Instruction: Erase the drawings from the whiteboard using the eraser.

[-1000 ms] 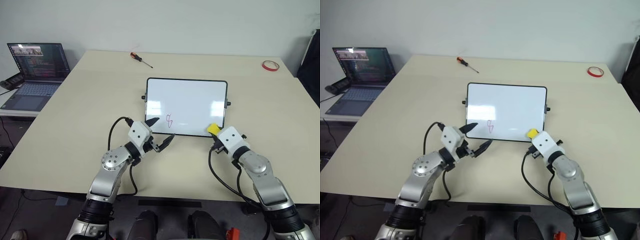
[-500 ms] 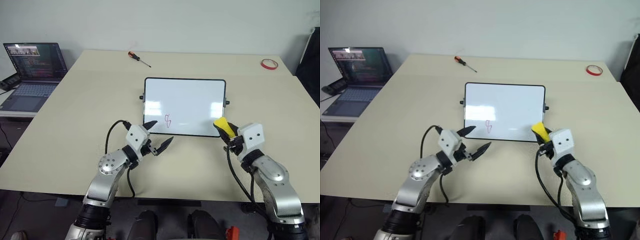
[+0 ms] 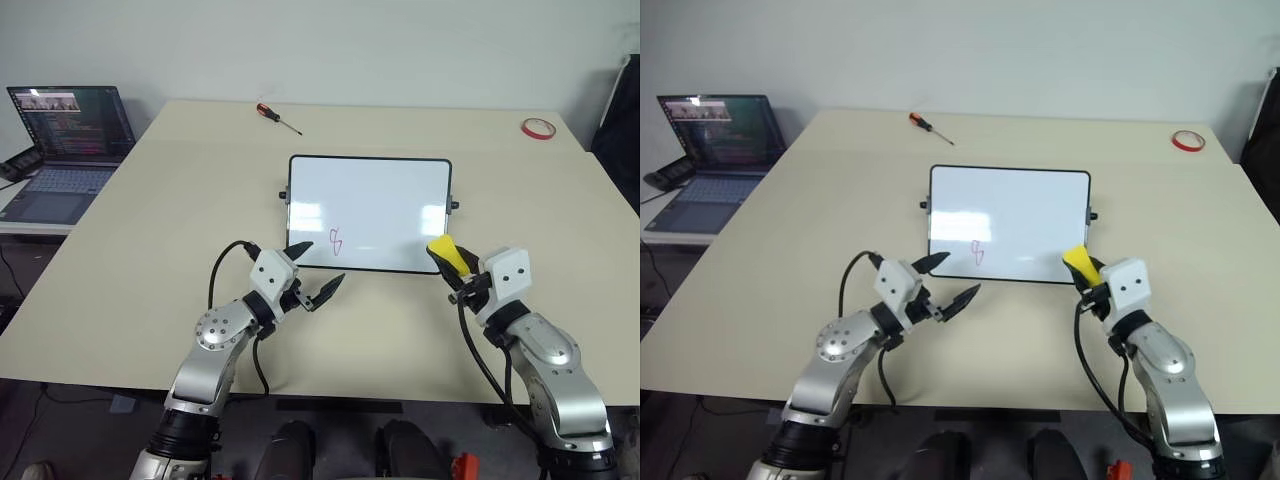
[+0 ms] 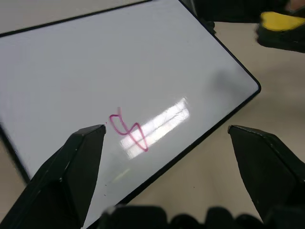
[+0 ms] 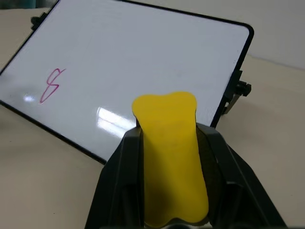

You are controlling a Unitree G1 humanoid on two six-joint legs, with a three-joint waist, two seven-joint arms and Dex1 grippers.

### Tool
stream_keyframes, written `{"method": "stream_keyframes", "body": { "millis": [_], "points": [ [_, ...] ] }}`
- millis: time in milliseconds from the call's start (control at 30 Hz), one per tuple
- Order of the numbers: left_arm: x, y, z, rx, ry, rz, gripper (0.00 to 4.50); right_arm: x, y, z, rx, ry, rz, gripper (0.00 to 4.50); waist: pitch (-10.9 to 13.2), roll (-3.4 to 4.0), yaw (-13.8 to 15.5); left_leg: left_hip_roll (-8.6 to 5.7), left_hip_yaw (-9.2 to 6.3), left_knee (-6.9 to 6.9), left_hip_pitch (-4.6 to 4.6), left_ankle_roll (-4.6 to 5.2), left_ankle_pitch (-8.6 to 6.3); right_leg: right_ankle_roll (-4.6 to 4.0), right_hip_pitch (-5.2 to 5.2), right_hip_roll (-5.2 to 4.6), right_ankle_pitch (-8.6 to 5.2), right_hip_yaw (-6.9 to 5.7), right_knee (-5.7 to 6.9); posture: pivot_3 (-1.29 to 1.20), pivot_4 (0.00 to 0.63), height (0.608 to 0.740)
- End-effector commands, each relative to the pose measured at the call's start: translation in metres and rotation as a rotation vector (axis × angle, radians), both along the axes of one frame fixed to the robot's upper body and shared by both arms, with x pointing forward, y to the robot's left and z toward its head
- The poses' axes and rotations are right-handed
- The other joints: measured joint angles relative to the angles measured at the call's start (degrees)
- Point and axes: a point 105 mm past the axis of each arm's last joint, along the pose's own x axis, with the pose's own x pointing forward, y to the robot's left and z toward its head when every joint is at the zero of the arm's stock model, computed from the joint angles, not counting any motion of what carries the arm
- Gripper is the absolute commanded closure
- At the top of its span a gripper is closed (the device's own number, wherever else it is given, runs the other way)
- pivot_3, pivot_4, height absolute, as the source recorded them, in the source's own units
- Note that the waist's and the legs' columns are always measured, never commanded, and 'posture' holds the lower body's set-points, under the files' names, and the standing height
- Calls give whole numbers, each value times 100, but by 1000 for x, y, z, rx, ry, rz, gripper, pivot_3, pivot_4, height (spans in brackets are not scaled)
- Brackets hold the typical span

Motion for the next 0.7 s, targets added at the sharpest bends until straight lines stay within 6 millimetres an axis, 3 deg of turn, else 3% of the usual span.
{"method": "stream_keyframes", "body": {
  "millis": [33, 133, 300, 700],
  "points": [
    [-4, 17, 8, -24, -42, 84, 0, -23, -12, 2, -70, -59, -15, 3329, 7, -1, 15, 0, 5, 1, -1, -4, -14, -5, -3, -17, -14, 3, 5, 0, 150, 740],
    [-2, 17, 11, -22, -49, 87, 0, -21, -13, 4, -77, -80, -11, 3329, 15, 3, -59, 2, 23, 12, 4, -3, -14, -4, -10, -15, -11, 1, 16, 0, 150, 740],
    [-1, 17, 15, -22, -56, 93, 0, -17, -16, 10, -83, -103, -18, 3329, 16, 2, -53, 9, 15, 13, 77, 2, -10, 23, 72, -8, -16, 1, 3, 0, 150, 740],
    [-1, 25, 17, -21, -52, 153, 0, -7, -10, 17, -86, -125, 2, 3329, 16, 2, -46, 2, 3, 10, 66, 0, -12, -3, 70, -12, -2, 1, 1, 0, 150, 740]
  ]
}}
